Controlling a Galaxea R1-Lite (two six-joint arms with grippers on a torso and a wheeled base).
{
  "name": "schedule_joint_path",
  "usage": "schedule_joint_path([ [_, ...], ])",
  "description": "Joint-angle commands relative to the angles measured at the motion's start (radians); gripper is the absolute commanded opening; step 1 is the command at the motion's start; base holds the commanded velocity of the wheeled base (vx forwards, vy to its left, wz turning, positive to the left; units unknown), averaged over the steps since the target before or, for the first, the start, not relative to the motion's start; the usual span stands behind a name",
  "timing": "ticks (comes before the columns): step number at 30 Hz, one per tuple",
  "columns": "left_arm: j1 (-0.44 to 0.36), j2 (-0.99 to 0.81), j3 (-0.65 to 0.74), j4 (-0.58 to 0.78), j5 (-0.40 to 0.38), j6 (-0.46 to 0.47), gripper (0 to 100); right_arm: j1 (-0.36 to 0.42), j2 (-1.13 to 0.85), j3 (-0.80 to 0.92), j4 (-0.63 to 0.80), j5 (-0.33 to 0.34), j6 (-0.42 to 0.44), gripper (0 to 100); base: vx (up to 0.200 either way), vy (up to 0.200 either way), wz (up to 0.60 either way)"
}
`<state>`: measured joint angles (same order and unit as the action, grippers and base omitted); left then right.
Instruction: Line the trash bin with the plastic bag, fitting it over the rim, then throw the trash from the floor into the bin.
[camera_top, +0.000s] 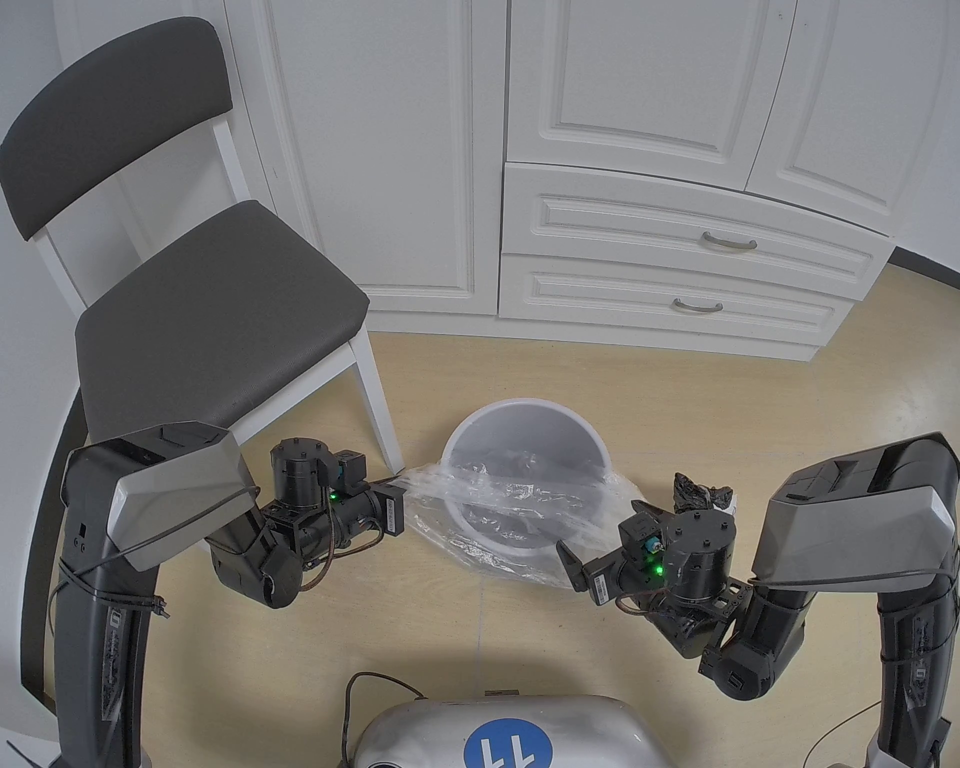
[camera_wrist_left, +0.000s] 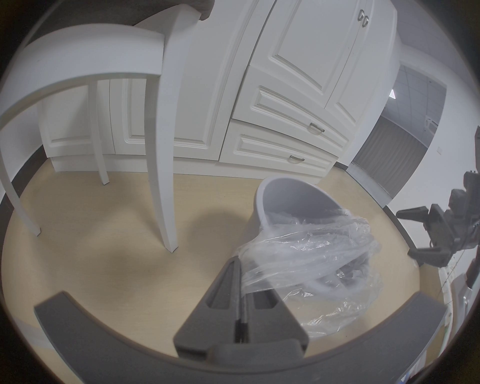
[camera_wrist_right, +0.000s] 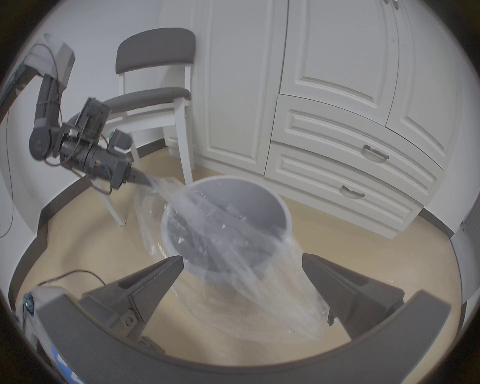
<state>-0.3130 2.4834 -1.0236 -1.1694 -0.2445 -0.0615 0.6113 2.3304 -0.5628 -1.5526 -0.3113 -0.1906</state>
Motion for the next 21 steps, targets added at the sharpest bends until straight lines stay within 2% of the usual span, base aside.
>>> schedule_joint_path([
  [1, 0.011, 0.028, -0.019, -0.001, 0.001, 0.0, 0, 0.002, -0.016, -0.022, -0.018, -0.002, 0.005, 100, 0.0, 0.0, 0.0],
  [12, 0.017, 0.025, -0.026, -0.001, 0.001, 0.002, 0, 0.013, 0.047, -0.054, -0.018, 0.003, 0.01, 100, 0.0, 0.0, 0.0],
  [13, 0.017, 0.025, -0.026, -0.001, 0.001, 0.003, 100, 0.013, 0.047, -0.054, -0.018, 0.003, 0.01, 100, 0.0, 0.0, 0.0],
  [21, 0.015, 0.022, -0.023, -0.047, 0.001, 0.0, 100, 0.027, 0.093, -0.08, -0.018, 0.004, 0.013, 100, 0.0, 0.0, 0.0],
])
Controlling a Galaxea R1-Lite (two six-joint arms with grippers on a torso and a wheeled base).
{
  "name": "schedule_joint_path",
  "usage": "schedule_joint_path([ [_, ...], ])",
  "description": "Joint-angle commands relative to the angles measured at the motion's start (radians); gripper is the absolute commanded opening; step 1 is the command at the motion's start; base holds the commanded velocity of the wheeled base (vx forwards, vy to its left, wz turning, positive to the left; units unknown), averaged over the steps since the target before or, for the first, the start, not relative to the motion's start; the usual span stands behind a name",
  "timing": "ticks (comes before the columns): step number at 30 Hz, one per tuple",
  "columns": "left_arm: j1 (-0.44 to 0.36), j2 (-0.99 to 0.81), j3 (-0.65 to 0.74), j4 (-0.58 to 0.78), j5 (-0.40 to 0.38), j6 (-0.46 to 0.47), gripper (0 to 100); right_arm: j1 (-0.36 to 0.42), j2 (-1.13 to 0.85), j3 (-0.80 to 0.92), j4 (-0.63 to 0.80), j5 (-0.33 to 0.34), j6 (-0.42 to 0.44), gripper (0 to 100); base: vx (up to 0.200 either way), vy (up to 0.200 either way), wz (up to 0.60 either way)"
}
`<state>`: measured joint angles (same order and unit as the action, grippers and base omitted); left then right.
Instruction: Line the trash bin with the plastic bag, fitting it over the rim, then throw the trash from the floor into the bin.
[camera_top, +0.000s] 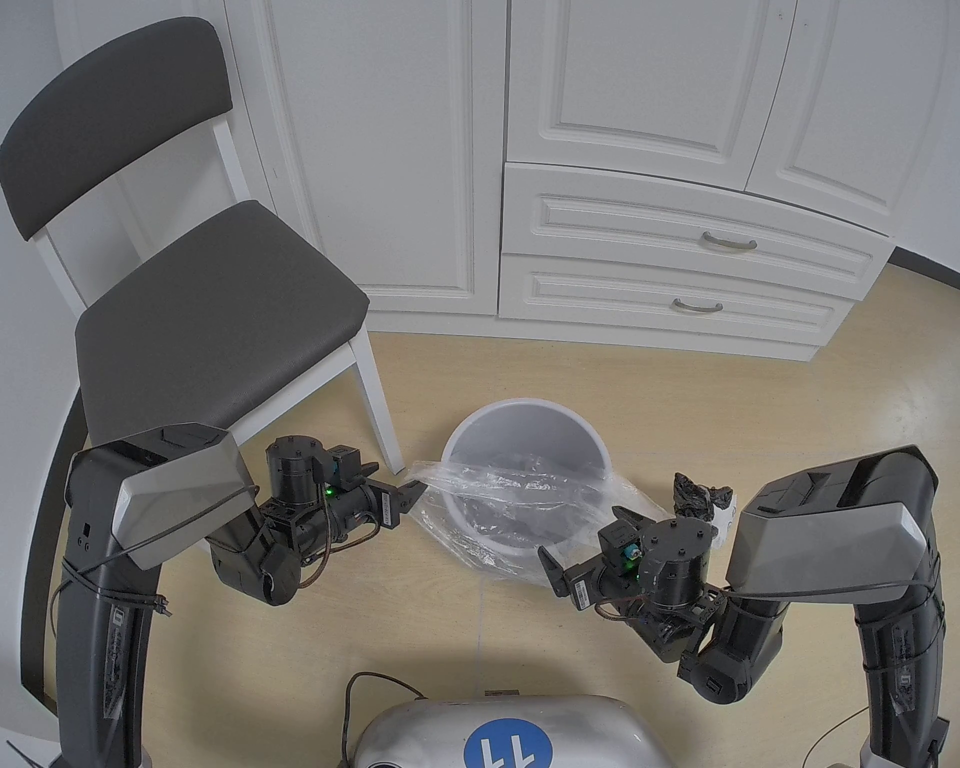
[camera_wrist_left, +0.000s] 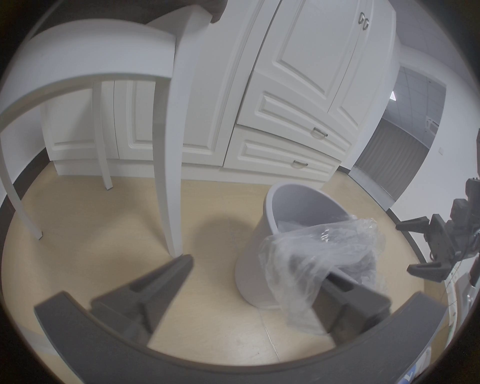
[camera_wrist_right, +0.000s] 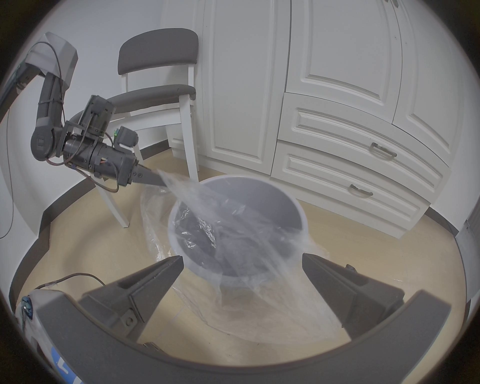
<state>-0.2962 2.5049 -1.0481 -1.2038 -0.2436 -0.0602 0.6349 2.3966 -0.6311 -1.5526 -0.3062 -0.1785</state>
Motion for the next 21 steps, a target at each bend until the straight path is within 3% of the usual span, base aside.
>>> schedule_joint_path([
  [1, -0.001, 0.0, 0.002, -0.022, 0.0, -0.001, 100, 0.003, 0.032, -0.015, -0.018, -0.001, 0.001, 100, 0.0, 0.0, 0.0],
  [21, -0.003, 0.008, 0.008, -0.025, 0.0, 0.0, 100, -0.052, 0.102, -0.151, -0.018, -0.002, 0.044, 100, 0.0, 0.0, 0.0],
])
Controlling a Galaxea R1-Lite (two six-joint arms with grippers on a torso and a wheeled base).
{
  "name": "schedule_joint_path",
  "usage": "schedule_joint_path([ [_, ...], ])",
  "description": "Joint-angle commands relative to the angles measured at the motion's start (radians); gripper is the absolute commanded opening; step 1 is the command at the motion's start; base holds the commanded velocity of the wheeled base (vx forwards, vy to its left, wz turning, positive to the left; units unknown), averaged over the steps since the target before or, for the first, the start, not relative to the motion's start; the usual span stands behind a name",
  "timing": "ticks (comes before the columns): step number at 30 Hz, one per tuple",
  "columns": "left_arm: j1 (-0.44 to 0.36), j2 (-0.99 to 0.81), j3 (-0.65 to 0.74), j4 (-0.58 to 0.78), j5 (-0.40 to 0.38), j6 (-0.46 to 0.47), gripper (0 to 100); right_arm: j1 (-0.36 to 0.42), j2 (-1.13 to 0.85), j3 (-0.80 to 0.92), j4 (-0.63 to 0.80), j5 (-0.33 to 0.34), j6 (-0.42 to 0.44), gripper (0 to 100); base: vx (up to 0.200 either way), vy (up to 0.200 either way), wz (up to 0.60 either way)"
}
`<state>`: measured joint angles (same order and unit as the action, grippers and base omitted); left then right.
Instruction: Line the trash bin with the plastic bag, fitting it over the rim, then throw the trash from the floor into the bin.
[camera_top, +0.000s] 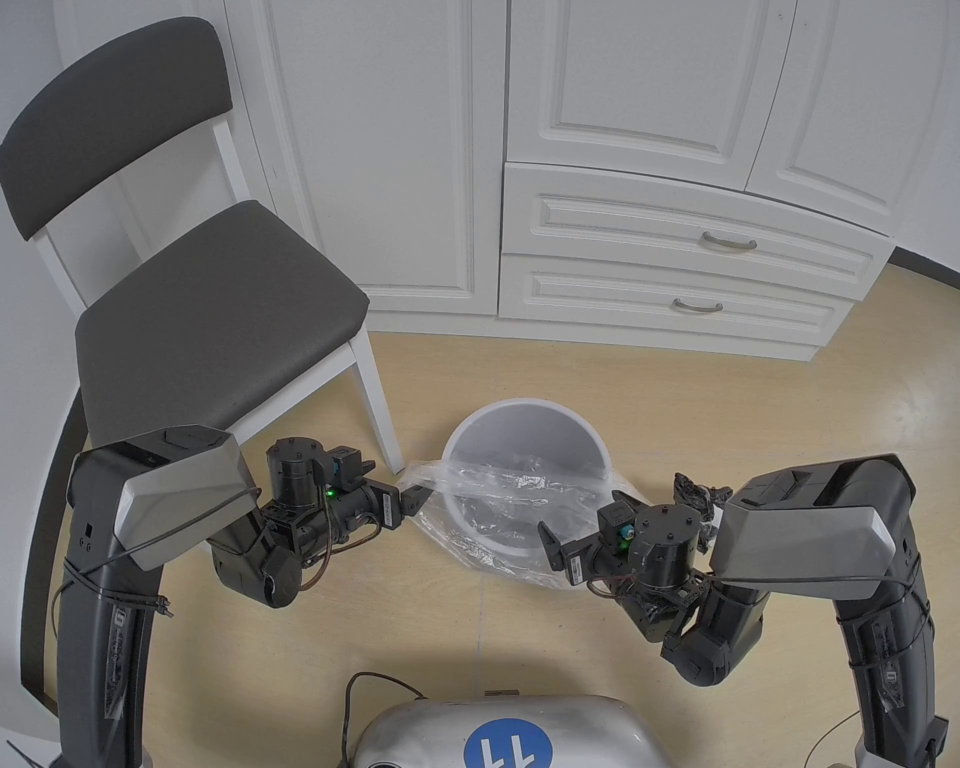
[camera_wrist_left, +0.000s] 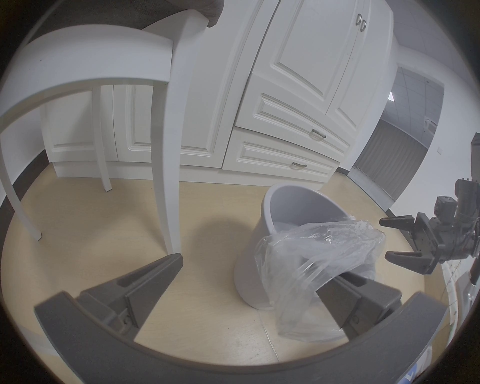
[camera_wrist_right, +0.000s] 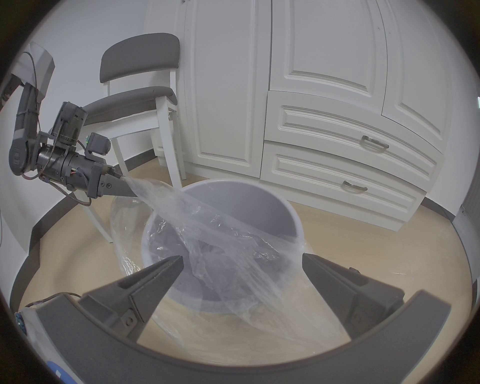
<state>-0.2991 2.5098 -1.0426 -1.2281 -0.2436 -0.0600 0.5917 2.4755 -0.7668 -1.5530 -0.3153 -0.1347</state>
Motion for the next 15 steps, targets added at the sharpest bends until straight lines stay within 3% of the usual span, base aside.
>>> schedule_joint_path([
  [1, 0.0, 0.003, 0.003, -0.001, 0.0, 0.0, 100, -0.009, 0.037, -0.025, -0.018, 0.007, 0.004, 100, 0.0, 0.0, 0.0],
  [13, 0.0, 0.003, -0.001, -0.002, 0.0, 0.0, 100, -0.018, 0.088, -0.111, -0.018, 0.013, 0.072, 100, 0.0, 0.0, 0.0],
  [14, 0.0, 0.003, -0.002, -0.002, 0.0, 0.0, 100, -0.018, 0.088, -0.111, -0.018, 0.012, 0.072, 0, 0.0, 0.0, 0.0],
  [15, 0.0, 0.003, -0.001, -0.002, 0.0, 0.0, 100, -0.018, 0.089, -0.112, -0.018, 0.013, 0.072, 0, 0.0, 0.0, 0.0],
])
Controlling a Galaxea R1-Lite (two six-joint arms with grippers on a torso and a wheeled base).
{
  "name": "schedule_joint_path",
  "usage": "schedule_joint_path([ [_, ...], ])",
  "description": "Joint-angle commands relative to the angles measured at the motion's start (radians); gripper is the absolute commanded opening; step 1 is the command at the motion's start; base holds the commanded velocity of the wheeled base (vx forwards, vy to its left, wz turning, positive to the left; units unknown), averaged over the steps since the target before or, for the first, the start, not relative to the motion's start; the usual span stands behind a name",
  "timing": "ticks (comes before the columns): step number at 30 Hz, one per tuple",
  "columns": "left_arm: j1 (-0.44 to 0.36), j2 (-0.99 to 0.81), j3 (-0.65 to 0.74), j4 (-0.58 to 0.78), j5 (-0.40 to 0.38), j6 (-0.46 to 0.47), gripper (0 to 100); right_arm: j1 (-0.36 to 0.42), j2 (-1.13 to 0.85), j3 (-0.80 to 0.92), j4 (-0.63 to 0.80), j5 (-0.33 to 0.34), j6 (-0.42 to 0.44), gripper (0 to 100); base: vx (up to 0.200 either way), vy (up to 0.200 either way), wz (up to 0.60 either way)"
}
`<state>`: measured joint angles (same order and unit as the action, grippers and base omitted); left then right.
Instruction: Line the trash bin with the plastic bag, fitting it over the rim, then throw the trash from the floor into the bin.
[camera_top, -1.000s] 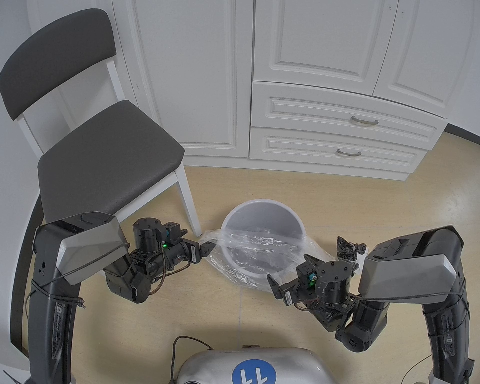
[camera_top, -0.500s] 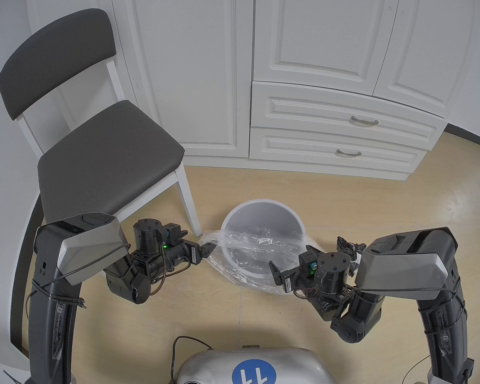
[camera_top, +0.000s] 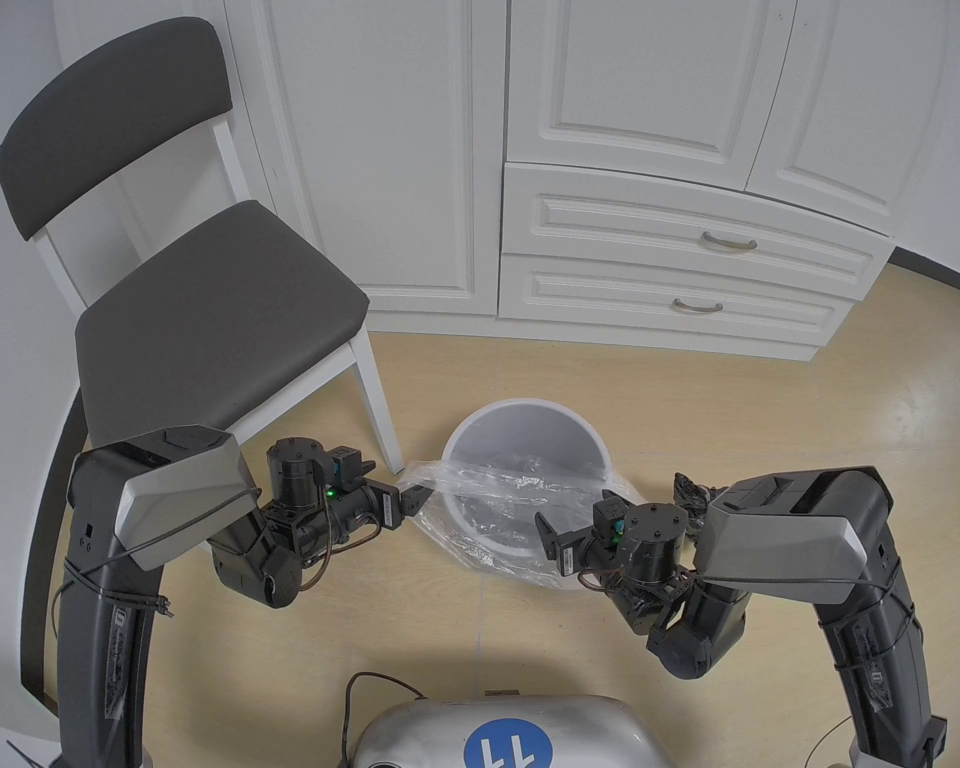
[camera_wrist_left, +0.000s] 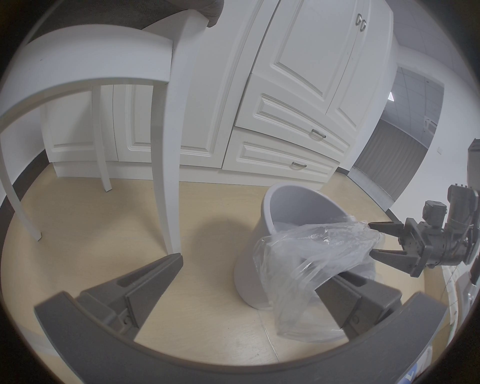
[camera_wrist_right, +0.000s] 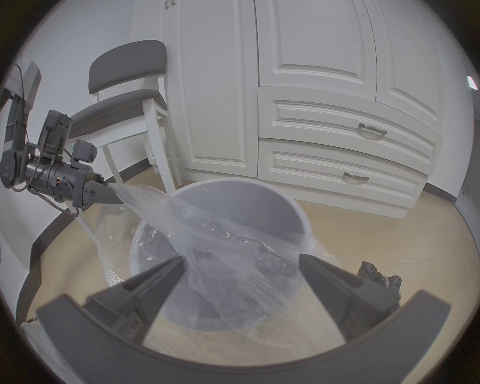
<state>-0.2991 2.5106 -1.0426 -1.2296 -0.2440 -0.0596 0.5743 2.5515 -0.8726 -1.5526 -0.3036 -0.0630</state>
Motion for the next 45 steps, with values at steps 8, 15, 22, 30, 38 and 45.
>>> schedule_joint_path([
  [8, 0.0, 0.002, -0.001, -0.001, 0.0, 0.0, 100, -0.004, 0.006, -0.049, -0.018, 0.0, 0.026, 0, 0.0, 0.0, 0.0],
  [15, 0.011, -0.015, 0.138, -0.165, -0.175, 0.052, 100, -0.005, 0.015, -0.137, -0.018, -0.012, 0.066, 0, 0.0, 0.0, 0.0],
  [22, 0.009, -0.018, 0.179, -0.238, -0.198, 0.053, 100, -0.054, 0.038, -0.364, 0.071, 0.001, 0.077, 0, 0.0, 0.0, 0.0],
  [30, 0.0, -0.042, 0.222, -0.295, -0.201, 0.053, 100, -0.067, 0.084, -0.625, 0.316, 0.026, 0.08, 0, 0.0, 0.0, 0.0],
  [38, 0.0, -0.127, 0.265, -0.297, -0.202, 0.05, 100, -0.065, 0.182, -0.974, 0.557, 0.028, 0.08, 0, 0.0, 0.0, 0.0],
  [45, 0.002, -0.161, 0.272, -0.297, -0.202, 0.049, 100, -0.062, 0.283, -1.127, 0.643, 0.029, 0.081, 0, 0.0, 0.0, 0.0],
])
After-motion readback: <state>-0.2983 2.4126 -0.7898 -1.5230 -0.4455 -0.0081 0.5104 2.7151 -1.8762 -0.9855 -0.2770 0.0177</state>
